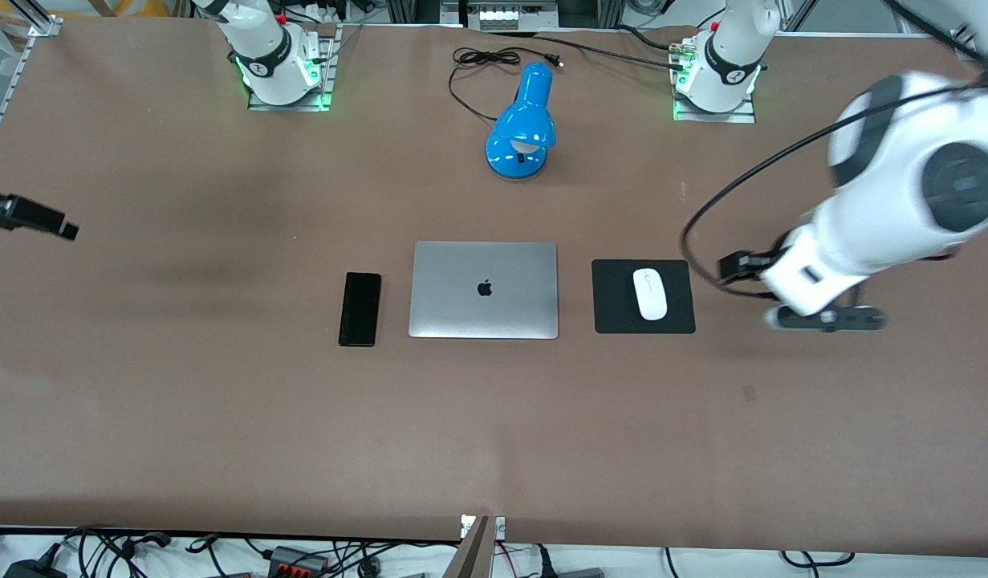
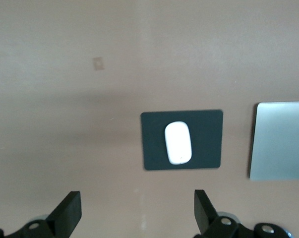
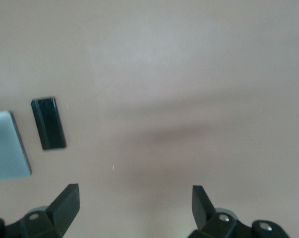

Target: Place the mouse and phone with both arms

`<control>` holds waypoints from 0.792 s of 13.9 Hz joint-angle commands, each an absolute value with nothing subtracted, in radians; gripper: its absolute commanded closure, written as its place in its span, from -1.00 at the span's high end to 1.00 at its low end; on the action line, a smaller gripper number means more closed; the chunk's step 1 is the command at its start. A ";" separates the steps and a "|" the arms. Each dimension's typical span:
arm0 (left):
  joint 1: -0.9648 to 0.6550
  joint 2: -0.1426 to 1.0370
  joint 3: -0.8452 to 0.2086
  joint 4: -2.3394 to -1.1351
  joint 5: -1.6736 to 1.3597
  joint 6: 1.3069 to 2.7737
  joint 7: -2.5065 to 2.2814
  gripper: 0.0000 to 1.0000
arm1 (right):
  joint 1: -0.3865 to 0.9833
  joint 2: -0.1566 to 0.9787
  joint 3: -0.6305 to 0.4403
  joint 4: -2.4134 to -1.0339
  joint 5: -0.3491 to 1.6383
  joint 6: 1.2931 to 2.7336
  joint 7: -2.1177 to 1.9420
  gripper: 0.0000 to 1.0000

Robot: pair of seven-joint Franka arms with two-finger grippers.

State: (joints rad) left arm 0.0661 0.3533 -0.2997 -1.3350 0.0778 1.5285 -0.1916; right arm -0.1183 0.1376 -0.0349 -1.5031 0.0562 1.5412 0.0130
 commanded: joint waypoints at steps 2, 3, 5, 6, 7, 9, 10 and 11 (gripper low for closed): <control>0.141 0.283 -0.293 -1.264 0.072 1.362 0.026 1.00 | -0.115 0.106 -0.020 -1.525 -0.035 1.575 -0.026 1.00; 0.141 0.240 -0.266 -1.282 0.043 1.365 0.046 1.00 | -0.106 0.103 -0.015 -1.525 -0.060 1.575 -0.034 1.00; 0.038 0.146 -0.066 -1.386 -0.061 1.379 0.043 1.00 | -0.110 0.103 -0.021 -1.525 -0.069 1.585 -0.084 1.00; -0.022 0.109 0.040 -1.438 -0.086 1.408 0.051 1.00 | -0.118 0.106 -0.026 -1.523 -0.060 1.586 -0.118 1.00; -0.050 0.063 0.078 -1.491 -0.086 1.463 0.051 1.00 | -0.121 0.109 -0.025 -1.522 -0.060 1.589 -0.124 1.00; -0.054 -0.053 0.081 -1.647 -0.071 1.633 0.045 1.00 | -0.124 0.133 -0.026 -1.502 -0.058 1.585 -0.127 1.00; -0.055 -0.078 0.075 -1.669 -0.064 1.637 0.044 1.00 | -0.123 0.138 -0.026 -1.482 -0.057 1.582 -0.118 1.00; -0.055 -0.081 0.065 -1.672 -0.040 1.626 0.044 1.00 | -0.121 0.138 -0.025 -1.480 -0.057 1.588 -0.115 1.00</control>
State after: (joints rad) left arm -0.0337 0.0069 0.0639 -1.5599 -0.0587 1.5813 0.0328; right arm -0.1172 0.1309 -0.0299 -1.5020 -0.0472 1.5815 -0.1017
